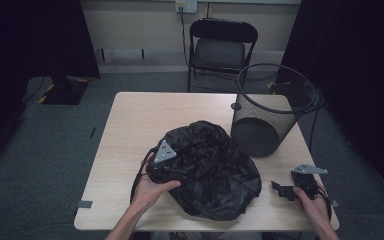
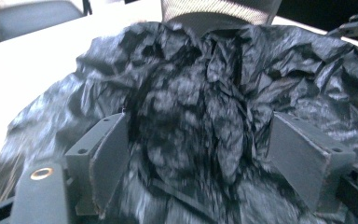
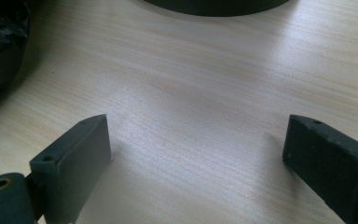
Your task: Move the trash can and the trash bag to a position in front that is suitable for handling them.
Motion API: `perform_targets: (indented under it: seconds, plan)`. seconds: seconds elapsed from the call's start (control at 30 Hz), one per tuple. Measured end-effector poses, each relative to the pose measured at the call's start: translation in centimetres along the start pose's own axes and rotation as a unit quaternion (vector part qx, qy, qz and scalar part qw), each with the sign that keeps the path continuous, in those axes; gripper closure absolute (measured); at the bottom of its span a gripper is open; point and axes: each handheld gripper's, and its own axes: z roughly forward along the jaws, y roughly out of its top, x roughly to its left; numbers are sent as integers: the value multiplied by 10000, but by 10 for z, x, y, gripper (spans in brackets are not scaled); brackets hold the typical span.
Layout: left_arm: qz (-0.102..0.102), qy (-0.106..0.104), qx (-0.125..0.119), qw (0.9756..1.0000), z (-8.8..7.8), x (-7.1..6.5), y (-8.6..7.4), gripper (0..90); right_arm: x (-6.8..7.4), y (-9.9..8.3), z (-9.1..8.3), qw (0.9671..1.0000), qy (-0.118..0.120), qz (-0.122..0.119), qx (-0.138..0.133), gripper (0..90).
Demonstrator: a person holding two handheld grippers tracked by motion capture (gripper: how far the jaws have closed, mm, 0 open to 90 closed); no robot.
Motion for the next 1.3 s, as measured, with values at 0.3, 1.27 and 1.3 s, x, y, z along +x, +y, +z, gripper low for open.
perform_targets:
  seconds: [0.3, 1.27, 1.3]
  plan:
    - [-44, -164, 66, 9998, 23, 5, 20, 161, 0, 0, 0, 10000, -1, 0, 0, 66]
    - [-72, -359, 815, 9960, 82, 11, 1, 741, 1, 0, 1, 10000, -58, 30, -7, 66]
    - [-72, -359, 815, 9960, 82, 11, 1, 765, 1, 0, 1, 10000, -58, 34, -5, 66]
